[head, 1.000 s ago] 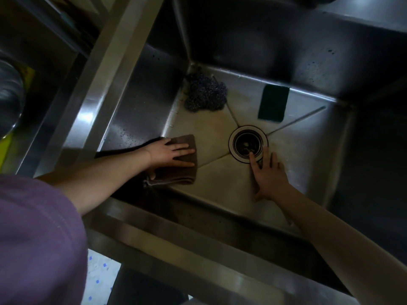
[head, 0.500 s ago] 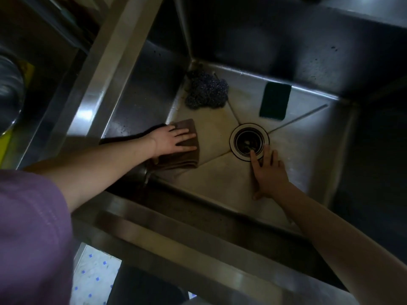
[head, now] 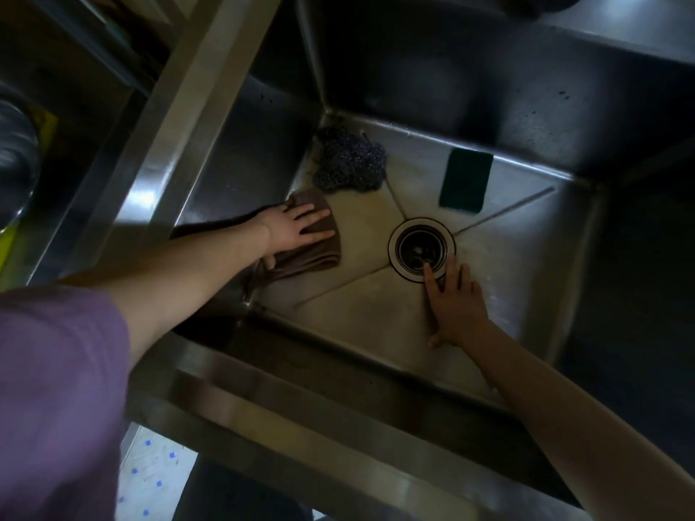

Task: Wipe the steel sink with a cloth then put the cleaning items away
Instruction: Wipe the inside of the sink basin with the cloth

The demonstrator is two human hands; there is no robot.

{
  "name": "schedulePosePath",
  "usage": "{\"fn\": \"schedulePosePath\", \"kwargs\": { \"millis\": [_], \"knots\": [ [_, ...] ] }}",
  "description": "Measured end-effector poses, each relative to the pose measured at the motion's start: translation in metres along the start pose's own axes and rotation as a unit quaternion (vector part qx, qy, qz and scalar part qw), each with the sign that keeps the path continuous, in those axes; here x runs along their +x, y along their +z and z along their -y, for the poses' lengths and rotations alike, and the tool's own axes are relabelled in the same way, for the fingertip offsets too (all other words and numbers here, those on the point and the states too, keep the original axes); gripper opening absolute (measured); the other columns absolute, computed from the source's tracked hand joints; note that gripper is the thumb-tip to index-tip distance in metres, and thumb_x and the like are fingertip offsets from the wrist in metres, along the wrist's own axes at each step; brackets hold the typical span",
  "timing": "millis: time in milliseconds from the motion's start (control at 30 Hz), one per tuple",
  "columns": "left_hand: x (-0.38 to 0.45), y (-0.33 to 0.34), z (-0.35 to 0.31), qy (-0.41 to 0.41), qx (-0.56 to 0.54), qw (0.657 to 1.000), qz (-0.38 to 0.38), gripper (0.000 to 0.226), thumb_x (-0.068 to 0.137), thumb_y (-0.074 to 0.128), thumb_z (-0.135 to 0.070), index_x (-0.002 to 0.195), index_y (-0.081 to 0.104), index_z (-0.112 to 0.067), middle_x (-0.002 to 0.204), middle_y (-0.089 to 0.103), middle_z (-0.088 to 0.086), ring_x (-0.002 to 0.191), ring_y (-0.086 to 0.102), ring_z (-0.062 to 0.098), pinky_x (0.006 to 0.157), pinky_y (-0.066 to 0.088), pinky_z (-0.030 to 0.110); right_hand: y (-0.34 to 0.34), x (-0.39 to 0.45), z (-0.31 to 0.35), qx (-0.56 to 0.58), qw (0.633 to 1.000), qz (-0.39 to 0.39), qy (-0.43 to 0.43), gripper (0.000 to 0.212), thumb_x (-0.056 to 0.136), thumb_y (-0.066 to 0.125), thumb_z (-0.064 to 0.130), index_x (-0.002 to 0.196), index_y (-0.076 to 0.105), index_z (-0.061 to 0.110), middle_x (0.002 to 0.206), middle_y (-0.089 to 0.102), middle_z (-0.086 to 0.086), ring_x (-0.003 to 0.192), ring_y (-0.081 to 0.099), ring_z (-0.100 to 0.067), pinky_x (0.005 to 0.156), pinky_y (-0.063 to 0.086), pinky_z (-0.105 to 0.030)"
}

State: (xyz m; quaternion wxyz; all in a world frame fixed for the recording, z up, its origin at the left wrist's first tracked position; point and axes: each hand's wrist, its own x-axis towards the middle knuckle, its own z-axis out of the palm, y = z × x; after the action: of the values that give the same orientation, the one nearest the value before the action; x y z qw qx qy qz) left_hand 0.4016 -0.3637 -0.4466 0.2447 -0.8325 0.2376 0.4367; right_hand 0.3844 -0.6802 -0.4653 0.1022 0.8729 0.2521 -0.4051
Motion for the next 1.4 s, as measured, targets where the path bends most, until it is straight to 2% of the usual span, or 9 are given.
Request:
{"fn": "schedulePosePath", "kwargs": {
  "millis": [200,533,633,733,800,900,1100,1267,1400],
  "knots": [
    [0.002,0.006,-0.010,-0.033,-0.011,0.999,0.007,0.128,0.071,0.079,-0.028,0.145,-0.025,-0.029,0.152,-0.030,0.014,0.143,-0.011,0.040,0.117,0.010,0.052,0.001,0.001,0.000,-0.002,1.000,0.001,0.002,0.134,0.068,0.080,0.045,0.147,-0.024,0.014,0.149,-0.029,-0.029,0.141,-0.013,-0.049,0.115,0.011,-0.053],
    [0.008,-0.013,0.005,-0.060,-0.077,0.995,-0.004,0.127,0.071,0.079,-0.022,0.145,-0.023,-0.034,0.154,-0.029,0.011,0.144,-0.009,0.037,0.113,0.024,0.045,0.002,0.000,-0.001,-0.019,1.000,-0.004,0.010,0.132,0.069,0.077,0.050,0.147,-0.024,0.017,0.150,-0.027,-0.027,0.142,-0.011,-0.048,0.116,0.011,-0.052],
    [0.006,-0.012,0.003,-0.060,-0.063,0.996,-0.015,0.124,0.071,0.079,-0.027,0.147,-0.019,-0.031,0.155,-0.023,0.012,0.145,-0.005,0.036,0.114,0.021,0.043,-0.007,0.002,-0.001,-0.015,0.999,-0.043,0.016,0.114,0.077,0.067,0.054,0.150,-0.012,0.018,0.156,-0.005,-0.024,0.141,0.014,-0.045,0.114,0.016,-0.051],
    [0.006,-0.014,0.000,-0.049,-0.029,0.997,-0.044,0.114,0.076,0.075,-0.030,0.149,-0.013,-0.025,0.157,-0.014,0.016,0.146,0.001,0.034,0.117,0.016,0.041,-0.037,0.015,-0.002,0.029,0.989,-0.146,0.029,0.075,0.088,0.056,0.044,0.147,0.020,0.015,0.147,0.035,-0.016,0.125,0.046,-0.035,0.107,0.029,-0.046],
    [0.005,-0.018,-0.002,-0.041,-0.021,0.997,-0.062,0.100,0.083,0.067,-0.028,0.151,-0.006,-0.021,0.158,-0.008,0.017,0.146,0.005,0.032,0.116,0.017,0.040,-0.064,0.032,-0.003,0.058,0.980,-0.189,0.034,0.055,0.091,0.055,0.037,0.137,0.037,0.014,0.129,0.053,-0.014,0.111,0.055,-0.033,0.096,0.041,-0.043],
    [0.005,-0.020,-0.002,-0.036,-0.021,0.995,-0.090,0.101,0.079,0.069,-0.034,0.151,0.000,-0.020,0.158,-0.001,0.014,0.144,0.011,0.030,0.113,0.022,0.038,-0.104,0.060,0.002,0.110,0.973,-0.202,0.032,0.042,0.093,0.053,0.027,0.132,0.043,0.014,0.119,0.056,-0.015,0.104,0.057,-0.032,0.082,0.048,-0.040],
    [0.009,-0.026,0.007,-0.032,-0.010,0.991,-0.126,0.099,0.079,0.068,-0.039,0.151,0.004,-0.016,0.157,0.008,0.014,0.143,0.015,0.031,0.115,0.020,0.041,-0.140,0.110,0.028,0.207,0.956,-0.206,-0.002,0.049,0.091,0.052,0.021,0.138,0.039,0.016,0.124,0.051,-0.015,0.113,0.053,-0.033,0.088,0.045,-0.039],
    [0.017,-0.026,0.013,-0.026,-0.030,0.989,-0.145,0.099,0.076,0.071,-0.041,0.150,0.009,-0.018,0.154,0.019,0.012,0.139,0.022,0.032,0.114,0.022,0.043,-0.151,0.128,0.042,0.268,0.942,-0.203,-0.016,0.078,0.086,0.065,0.023,0.150,0.019,0.022,0.141,0.039,-0.015,0.125,0.045,-0.033,0.104,0.039,-0.043],
    [0.020,-0.023,0.011,-0.025,-0.040,0.987,-0.154,0.099,0.075,0.072,-0.043,0.149,0.011,-0.019,0.153,0.020,0.011,0.138,0.023,0.032,0.113,0.024,0.043,-0.149,0.141,0.048,0.302,0.936,-0.180,-0.019,0.084,0.085,0.065,0.029,0.151,0.013,0.024,0.148,0.034,-0.015,0.132,0.036,-0.035,0.109,0.030,-0.045]
  ]
}}
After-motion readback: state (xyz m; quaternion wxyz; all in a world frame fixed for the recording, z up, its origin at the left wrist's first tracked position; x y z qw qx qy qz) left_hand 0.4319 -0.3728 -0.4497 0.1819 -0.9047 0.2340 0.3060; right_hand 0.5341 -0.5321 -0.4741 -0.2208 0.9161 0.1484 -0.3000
